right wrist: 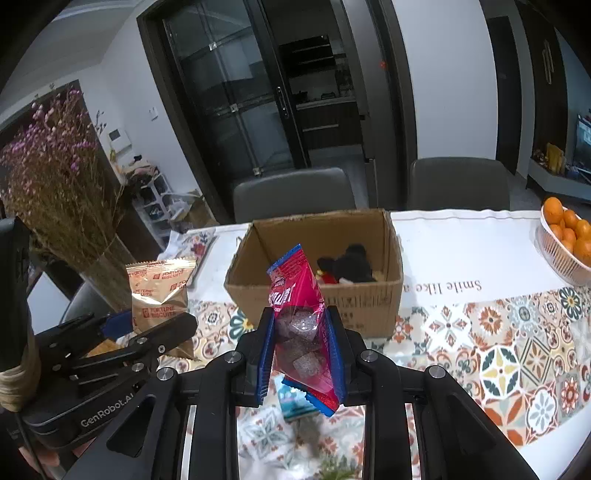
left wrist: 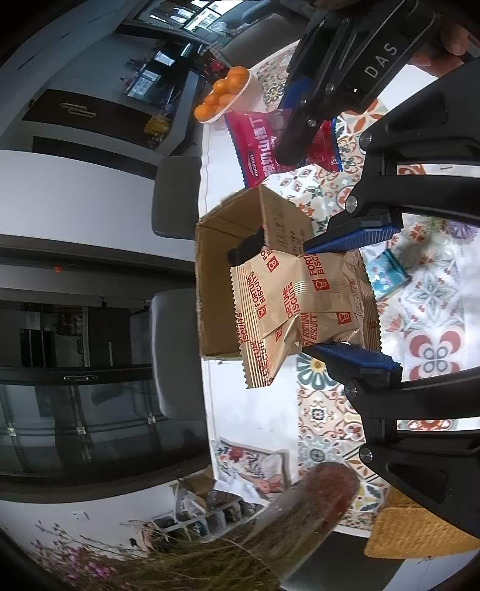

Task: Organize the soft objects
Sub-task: 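Carry both packets into the cardboard box and open both tools, then lift both tools from the box and move toward the tissue pack and flower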

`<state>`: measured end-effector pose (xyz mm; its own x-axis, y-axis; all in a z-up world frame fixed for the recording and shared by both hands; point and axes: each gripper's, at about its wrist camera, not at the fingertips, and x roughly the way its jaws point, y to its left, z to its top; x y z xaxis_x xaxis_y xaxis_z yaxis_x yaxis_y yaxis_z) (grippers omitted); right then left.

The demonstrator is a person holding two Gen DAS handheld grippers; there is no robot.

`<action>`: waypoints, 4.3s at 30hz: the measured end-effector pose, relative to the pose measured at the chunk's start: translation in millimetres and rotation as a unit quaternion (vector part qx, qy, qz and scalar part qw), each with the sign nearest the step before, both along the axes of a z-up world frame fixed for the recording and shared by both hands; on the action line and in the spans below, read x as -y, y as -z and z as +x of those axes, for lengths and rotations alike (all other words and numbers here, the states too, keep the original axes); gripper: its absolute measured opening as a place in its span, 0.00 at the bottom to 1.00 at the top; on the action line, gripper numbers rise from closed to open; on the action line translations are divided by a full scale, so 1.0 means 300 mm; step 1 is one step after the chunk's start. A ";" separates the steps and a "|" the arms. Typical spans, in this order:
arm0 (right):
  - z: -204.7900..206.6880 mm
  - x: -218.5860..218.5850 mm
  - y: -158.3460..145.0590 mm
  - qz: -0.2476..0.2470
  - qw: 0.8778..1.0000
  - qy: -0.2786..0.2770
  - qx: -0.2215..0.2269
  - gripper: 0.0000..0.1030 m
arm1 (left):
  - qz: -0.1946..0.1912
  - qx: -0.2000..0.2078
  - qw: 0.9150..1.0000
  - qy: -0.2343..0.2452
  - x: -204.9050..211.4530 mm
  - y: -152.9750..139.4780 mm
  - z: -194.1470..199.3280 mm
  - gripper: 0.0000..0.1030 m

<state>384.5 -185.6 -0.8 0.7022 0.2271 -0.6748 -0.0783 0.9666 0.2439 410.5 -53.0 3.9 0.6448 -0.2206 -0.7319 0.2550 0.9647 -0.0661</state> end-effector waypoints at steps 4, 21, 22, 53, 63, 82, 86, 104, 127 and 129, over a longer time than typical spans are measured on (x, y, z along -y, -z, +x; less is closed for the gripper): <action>0.036 0.003 -0.025 -0.002 1.000 -0.001 0.009 0.27 | 0.003 0.009 1.000 0.002 0.009 -0.018 0.037 0.45; 0.219 0.029 -0.053 -0.013 1.000 -0.011 0.022 0.27 | 0.021 0.022 1.000 0.005 0.038 -0.032 0.208 0.45; 0.228 0.030 -0.051 -0.014 1.000 -0.011 0.022 0.27 | 0.022 0.021 1.000 0.005 0.040 -0.029 0.220 0.45; 0.541 0.074 0.234 0.024 0.995 -0.026 -0.092 0.46 | 0.072 -0.068 0.995 0.022 0.144 0.227 0.524 0.59; 0.489 0.094 0.201 -0.014 0.996 0.018 -0.082 0.46 | 0.069 -0.059 0.996 0.011 0.117 0.196 0.468 0.62; 0.230 0.062 0.032 -0.032 0.997 0.059 -0.039 0.51 | 0.037 -0.025 0.999 0.001 0.032 0.063 0.210 0.64; 0.162 0.045 0.006 -0.042 0.997 0.064 -0.030 0.54 | 0.031 -0.025 0.999 0.003 0.016 0.061 0.154 0.65; -0.167 -0.011 -0.015 -0.058 0.992 0.106 -0.032 0.62 | 0.031 0.001 0.999 0.042 -0.042 0.063 -0.122 0.70; -0.466 -0.037 0.110 -0.072 0.985 0.142 -0.071 0.63 | 0.016 -0.005 0.999 0.045 -0.075 0.188 -0.371 0.70; -0.477 -0.036 0.136 -0.072 0.983 0.143 -0.084 0.63 | 0.015 -0.008 0.999 0.039 -0.080 0.212 -0.389 0.70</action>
<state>241.3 -174.7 -41.6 0.5995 -0.0701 -0.7973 0.2322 0.9685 0.0895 293.8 -28.9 -59.7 0.6152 -0.2472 -0.7486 0.3279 0.9438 -0.0421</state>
